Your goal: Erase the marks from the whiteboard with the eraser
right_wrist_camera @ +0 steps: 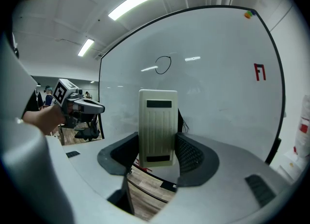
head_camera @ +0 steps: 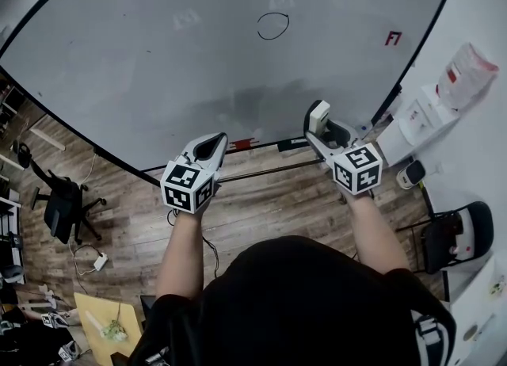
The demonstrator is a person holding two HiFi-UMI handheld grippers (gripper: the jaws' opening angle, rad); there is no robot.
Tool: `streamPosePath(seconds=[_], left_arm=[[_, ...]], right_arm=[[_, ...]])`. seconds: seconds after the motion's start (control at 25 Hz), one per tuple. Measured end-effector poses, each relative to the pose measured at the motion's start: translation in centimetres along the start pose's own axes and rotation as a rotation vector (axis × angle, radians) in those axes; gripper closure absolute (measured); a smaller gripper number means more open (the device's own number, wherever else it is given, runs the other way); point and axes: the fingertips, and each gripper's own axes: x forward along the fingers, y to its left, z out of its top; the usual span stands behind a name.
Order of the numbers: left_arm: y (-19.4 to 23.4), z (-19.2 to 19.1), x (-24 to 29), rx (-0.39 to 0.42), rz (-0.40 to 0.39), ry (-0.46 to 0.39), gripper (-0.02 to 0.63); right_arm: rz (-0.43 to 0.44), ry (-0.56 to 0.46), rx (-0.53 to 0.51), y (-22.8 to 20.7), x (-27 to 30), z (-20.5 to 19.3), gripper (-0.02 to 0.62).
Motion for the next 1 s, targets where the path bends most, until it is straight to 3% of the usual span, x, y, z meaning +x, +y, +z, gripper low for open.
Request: streamPosePath(seconds=[0.68,1.0], left_arm=[[-1.2,0.8,3.8,0.004,0.041,0.024,0.595],[-1.5,0.6,4.8,0.011,0.033,0.034,0.595]], right_arm=[[0.059,-0.018,0.022,-3.9,1.0,-0.2,0.365],[0.046,-0.029,0.030,-5.1,0.5,-0.3,0.365]])
